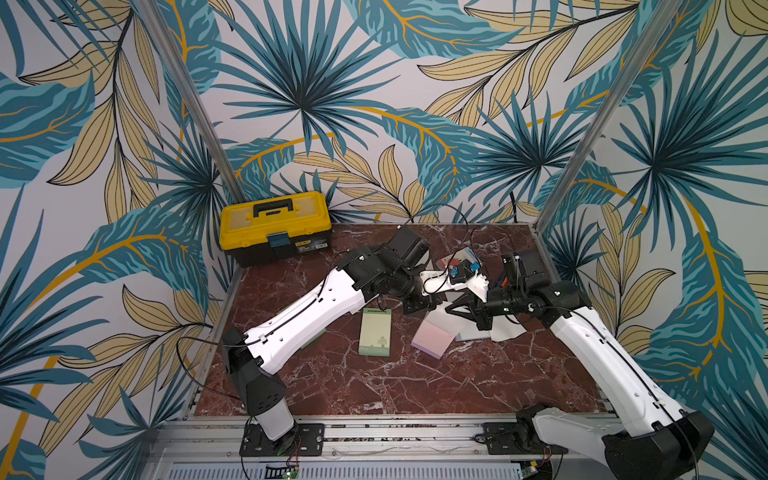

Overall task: Tear off pages from different memo pads
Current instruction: Tear off the paper from the memo pad.

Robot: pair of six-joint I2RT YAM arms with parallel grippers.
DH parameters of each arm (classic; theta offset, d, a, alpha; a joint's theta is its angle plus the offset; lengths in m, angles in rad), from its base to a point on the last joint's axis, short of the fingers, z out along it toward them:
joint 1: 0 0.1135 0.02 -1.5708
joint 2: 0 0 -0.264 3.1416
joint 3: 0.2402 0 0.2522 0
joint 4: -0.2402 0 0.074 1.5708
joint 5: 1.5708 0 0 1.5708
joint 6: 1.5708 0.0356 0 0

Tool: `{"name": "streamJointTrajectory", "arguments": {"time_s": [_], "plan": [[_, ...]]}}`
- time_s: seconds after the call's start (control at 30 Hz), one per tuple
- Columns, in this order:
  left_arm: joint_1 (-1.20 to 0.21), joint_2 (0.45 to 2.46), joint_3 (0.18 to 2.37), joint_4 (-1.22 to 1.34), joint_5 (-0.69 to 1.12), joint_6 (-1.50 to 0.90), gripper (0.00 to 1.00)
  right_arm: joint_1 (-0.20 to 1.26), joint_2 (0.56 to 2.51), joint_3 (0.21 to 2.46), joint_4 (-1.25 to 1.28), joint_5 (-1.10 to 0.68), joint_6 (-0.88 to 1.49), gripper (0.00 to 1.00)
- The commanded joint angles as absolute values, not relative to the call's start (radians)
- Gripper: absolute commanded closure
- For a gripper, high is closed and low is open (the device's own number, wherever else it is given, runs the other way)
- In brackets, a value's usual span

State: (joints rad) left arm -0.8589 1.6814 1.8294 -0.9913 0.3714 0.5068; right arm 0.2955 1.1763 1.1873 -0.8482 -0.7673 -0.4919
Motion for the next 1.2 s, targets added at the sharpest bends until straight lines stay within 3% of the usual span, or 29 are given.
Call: {"name": "streamJointTrajectory", "arguments": {"time_s": [0.0,0.07,0.13,0.3,0.67,0.83,1.17], "plan": [[-0.825,1.622,1.785,-0.883,0.346,0.385,0.71,0.301,1.154,1.197,-0.873,-0.816,-0.477,1.00],[-0.794,1.593,1.738,-0.829,0.397,0.318,0.47,0.301,1.147,1.207,-0.877,-0.840,-0.459,1.00],[-0.756,1.560,1.680,-0.751,0.419,0.226,0.31,0.302,1.138,1.208,-0.880,-0.855,-0.445,1.00],[-0.658,1.442,1.507,-0.552,0.538,0.049,0.10,0.307,1.109,1.204,-0.881,-0.875,-0.413,1.00],[-0.586,1.392,1.352,-0.543,0.774,0.197,0.04,0.328,1.096,1.281,-0.955,-0.948,-0.419,1.00],[-0.580,1.426,1.349,-0.611,0.876,0.375,0.05,0.336,1.107,1.326,-0.982,-0.968,-0.426,1.00],[-0.579,1.524,1.364,-0.612,0.978,0.468,0.05,0.342,1.138,1.396,-1.019,-1.011,-0.456,1.00]]}}
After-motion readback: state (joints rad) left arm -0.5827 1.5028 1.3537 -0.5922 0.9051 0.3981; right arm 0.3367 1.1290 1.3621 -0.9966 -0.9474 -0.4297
